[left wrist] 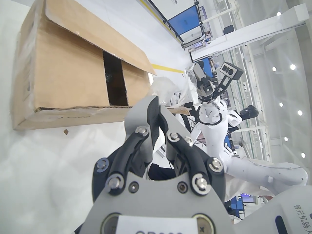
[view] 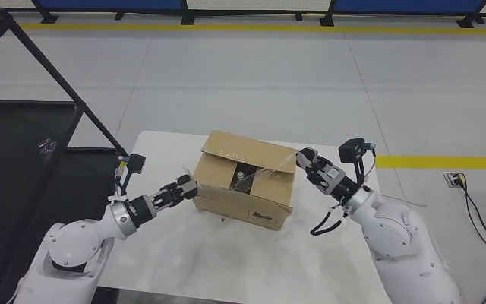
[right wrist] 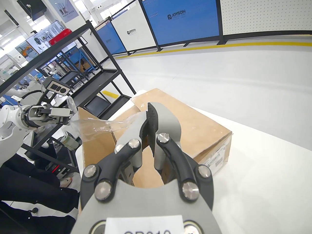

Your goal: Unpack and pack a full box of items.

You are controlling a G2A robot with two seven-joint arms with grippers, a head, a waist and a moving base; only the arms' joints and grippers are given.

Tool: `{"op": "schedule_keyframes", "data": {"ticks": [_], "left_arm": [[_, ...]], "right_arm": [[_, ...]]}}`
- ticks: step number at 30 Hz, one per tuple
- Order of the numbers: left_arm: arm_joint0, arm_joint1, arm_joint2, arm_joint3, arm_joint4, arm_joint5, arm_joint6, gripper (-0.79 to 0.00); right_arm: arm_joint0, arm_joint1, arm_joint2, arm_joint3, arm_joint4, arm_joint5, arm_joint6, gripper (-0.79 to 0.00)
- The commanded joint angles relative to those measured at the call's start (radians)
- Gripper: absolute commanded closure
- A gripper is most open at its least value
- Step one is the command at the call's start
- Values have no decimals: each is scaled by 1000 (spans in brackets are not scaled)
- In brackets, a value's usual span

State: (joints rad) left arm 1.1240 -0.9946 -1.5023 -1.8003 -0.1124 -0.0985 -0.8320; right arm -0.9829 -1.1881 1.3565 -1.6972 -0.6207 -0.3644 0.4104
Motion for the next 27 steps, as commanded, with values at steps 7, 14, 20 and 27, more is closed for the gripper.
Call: {"op": "schedule_keyframes", "data": {"ticks": [7,14,20,27], "left_arm": [[26,6,-11,-22,5,-16,-27,0],[51,10,-42,-47,-34,-41,-36,0],[67,9,-53,-45,-151,-69,-41,0],[74,12,-65,-37,-227,-116,-95,0]], "right_arm": [[-4,3,4,-10,4,-5,5,0],[-7,5,8,-10,16,-10,1,0],[-5,6,9,-9,24,-9,0,0],[-8,8,11,-13,27,-8,-2,0]]}}
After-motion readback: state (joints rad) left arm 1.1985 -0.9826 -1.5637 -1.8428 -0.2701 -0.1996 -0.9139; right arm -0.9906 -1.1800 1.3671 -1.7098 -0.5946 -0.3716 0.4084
